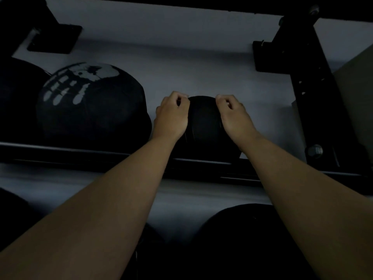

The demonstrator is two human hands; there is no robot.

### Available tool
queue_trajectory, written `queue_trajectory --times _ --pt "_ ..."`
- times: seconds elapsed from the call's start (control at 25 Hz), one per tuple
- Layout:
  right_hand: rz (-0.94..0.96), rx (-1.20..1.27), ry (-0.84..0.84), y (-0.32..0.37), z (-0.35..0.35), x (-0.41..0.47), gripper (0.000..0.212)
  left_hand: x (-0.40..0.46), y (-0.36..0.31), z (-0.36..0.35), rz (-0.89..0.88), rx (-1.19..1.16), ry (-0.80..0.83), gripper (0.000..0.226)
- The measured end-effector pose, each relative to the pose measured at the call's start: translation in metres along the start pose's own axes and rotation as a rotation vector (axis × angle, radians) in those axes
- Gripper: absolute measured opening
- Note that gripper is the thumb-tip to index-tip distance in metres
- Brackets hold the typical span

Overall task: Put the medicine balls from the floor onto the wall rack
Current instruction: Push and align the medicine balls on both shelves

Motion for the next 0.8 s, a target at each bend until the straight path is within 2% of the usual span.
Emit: queue_trajectory --times 0.32,0.56,0.68,0.8 --pt "-0.016 -0.217 0.171 0.009 0.018 -0.032 0.061 -0.025 -0.03 0.012 0.01 0.308 0.229 0.046" --pt "0.093 -0.451 0.222 0.015 0.036 -0.064 0.066 -0.059 -0.049 0.021 -0.011 0.384 0.332 0.069" --pt "0.129 -0.512 0.258 0.016 0.045 -0.085 0.063 -0.085 -0.061 0.016 0.017 0.446 0.402 0.09" --pt "0.15 -0.569 0.272 0.009 0.058 -0.104 0.056 -0.113 -0.067 0.009 0.006 0.469 0.431 0.093"
Point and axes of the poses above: each hand's wrist, its own x-axis towards the middle knuckle, its own z-axis out of the back of the hand, y = z × x, the point moved 3 cm from there along x, towards the middle knuckle, and after that the axes turned 5 degrees about -z, right-handed, at the moved point
